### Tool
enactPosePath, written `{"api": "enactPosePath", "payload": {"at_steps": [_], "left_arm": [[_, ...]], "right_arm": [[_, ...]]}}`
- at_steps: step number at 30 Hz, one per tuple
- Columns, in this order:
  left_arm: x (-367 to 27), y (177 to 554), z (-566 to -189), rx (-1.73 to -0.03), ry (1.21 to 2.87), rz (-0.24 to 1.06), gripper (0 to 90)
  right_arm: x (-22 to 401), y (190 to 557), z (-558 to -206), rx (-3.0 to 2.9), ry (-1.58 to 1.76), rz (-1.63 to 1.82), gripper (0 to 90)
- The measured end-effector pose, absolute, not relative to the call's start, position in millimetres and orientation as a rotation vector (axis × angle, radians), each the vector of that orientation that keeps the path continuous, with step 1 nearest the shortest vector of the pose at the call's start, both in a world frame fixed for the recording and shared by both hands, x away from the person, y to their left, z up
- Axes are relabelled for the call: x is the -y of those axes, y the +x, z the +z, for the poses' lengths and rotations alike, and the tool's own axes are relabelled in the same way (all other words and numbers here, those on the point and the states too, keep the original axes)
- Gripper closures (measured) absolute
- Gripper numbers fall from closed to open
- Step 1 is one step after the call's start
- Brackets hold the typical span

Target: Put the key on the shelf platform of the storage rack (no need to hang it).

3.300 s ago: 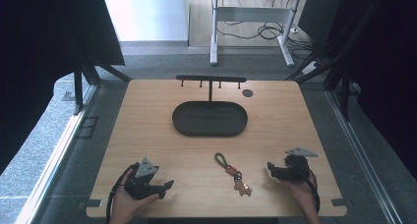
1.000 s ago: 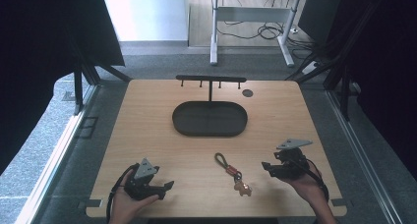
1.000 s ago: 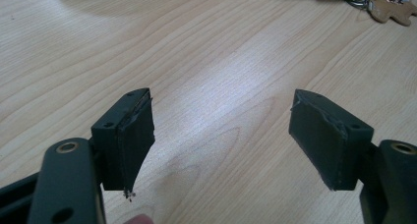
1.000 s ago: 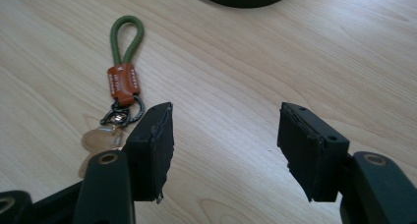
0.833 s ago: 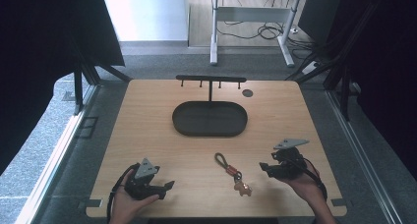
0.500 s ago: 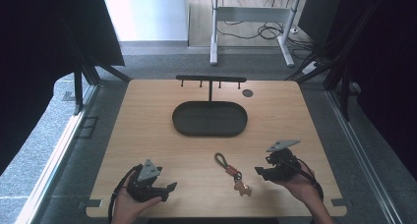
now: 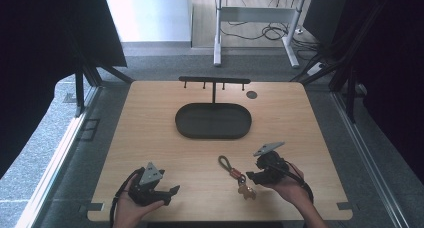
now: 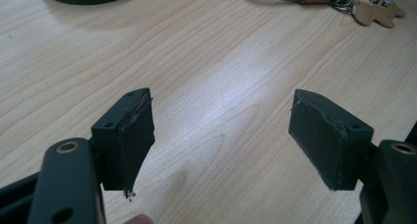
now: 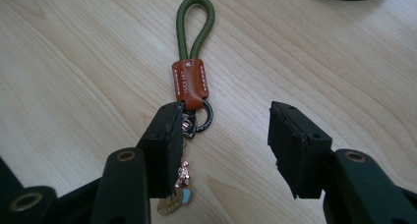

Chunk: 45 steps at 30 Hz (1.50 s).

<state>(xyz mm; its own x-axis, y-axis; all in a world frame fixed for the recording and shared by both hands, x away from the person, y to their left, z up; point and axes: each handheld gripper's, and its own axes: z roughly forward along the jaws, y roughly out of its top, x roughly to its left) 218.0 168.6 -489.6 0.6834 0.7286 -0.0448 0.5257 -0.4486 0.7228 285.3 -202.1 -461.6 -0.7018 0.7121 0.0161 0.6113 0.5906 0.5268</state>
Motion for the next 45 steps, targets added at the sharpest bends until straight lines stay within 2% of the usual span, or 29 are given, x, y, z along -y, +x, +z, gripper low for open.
{"api": "enactPosePath", "payload": {"at_steps": [15, 45], "left_arm": [[-167, 218, -490, -0.964, 2.16, 0.35, 25.7], [-166, 217, -489, -0.954, 2.167, 0.354, 25.6]], "right_arm": [[172, 291, -479, -2.674, 1.024, 0.695, 49.9], [151, 304, -496, -2.739, 1.0, 0.59, 50.0]]}}
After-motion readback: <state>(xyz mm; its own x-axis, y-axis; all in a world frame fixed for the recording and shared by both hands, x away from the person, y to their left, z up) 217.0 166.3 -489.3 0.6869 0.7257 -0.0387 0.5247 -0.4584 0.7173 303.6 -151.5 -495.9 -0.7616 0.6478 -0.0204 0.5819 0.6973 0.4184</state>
